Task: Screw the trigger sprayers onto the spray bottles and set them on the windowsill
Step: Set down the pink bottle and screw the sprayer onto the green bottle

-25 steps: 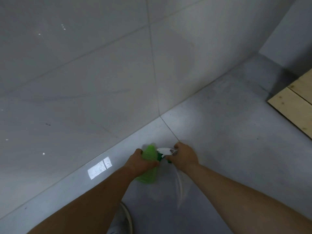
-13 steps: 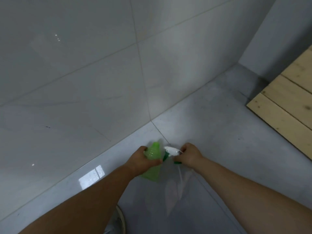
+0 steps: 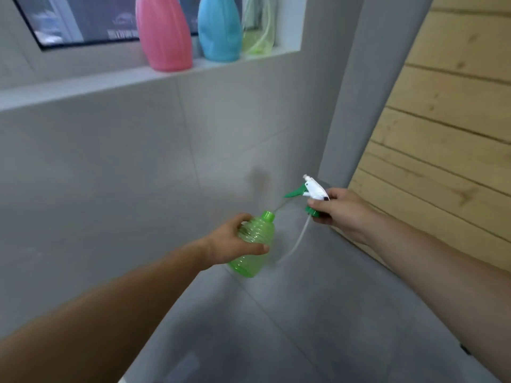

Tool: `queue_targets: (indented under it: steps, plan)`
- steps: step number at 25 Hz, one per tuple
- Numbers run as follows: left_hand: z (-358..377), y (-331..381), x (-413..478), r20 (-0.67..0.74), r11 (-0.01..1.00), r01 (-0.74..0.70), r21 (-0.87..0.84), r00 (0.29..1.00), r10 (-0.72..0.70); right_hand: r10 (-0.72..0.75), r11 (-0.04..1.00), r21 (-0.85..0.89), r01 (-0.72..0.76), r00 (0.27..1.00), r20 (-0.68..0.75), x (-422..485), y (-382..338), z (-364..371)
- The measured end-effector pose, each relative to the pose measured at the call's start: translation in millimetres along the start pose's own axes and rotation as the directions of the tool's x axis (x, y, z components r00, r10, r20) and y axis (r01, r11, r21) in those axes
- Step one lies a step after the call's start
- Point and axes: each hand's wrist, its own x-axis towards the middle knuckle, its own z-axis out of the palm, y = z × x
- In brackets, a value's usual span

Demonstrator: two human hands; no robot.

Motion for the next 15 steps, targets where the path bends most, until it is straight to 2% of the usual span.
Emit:
queue_targets:
  steps: [4, 8, 11, 15]
  plan:
    - [-12, 56, -39, -0.027, 0.987, -0.16, 0.028, 0.987, 0.161, -0.22, 0.964, 0.118, 0.239, 0.964, -0.151, -54, -64, -38]
    - [-13, 78, -66, -0.018, 0.971, -0.235, -0.04, 0.972, 0.235, -0.308, 0.865, 0.293, 0.407, 0.892, -0.331, -92, -96, -70]
    - [-7, 76, -75, -0.008, 0.967, -0.255, -0.024, 0.967, 0.255, -0.31, 0.847, 0.319, 0.426, 0.882, -0.353, -102, -99, -72]
    - [-5, 73, -75, 0.0, 0.956, -0.289, 0.048, 0.957, 0.29, -0.281, 0.855, 0.346, 0.386, 0.906, -0.317, -105, -96, -72]
